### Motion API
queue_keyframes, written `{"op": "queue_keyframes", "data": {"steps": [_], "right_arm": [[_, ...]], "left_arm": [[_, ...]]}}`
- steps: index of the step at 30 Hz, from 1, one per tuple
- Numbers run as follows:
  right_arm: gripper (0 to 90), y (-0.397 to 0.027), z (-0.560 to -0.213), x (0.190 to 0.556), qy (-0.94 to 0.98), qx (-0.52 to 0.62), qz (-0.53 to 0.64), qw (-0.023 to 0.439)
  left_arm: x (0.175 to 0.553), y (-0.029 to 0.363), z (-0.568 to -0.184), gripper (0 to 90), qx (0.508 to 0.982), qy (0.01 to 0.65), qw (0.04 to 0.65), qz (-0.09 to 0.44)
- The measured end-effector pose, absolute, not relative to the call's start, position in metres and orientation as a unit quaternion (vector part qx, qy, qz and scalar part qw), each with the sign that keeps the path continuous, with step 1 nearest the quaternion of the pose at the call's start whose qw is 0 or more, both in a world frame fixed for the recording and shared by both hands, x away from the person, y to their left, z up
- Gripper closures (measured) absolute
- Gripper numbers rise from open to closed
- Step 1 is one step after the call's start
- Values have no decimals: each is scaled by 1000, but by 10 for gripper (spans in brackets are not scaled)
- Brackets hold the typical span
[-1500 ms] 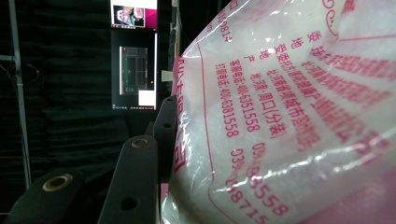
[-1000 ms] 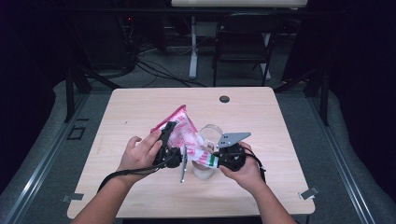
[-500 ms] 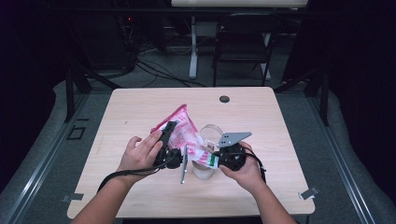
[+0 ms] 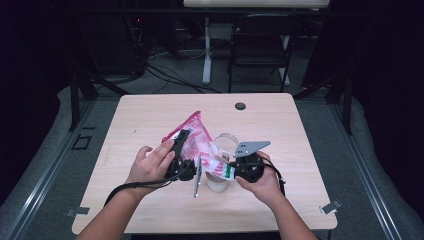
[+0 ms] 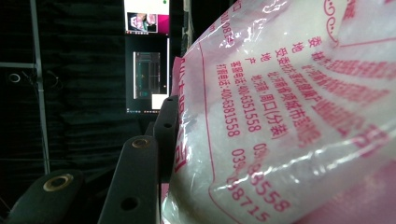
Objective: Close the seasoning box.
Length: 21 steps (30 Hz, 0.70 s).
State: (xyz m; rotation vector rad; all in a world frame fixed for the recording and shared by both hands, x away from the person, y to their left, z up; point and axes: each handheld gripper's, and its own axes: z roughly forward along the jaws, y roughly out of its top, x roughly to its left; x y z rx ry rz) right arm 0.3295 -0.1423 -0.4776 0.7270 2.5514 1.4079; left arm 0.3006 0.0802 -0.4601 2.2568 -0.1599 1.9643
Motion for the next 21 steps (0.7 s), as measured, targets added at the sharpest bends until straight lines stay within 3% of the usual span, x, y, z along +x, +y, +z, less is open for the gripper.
{"op": "queue_keyframes", "data": {"steps": [21], "right_arm": [[900, -143, -479, 331, 847, 245, 468, 64]], "left_arm": [[301, 79, -459, 625, 747, -61, 77, 658]]}}
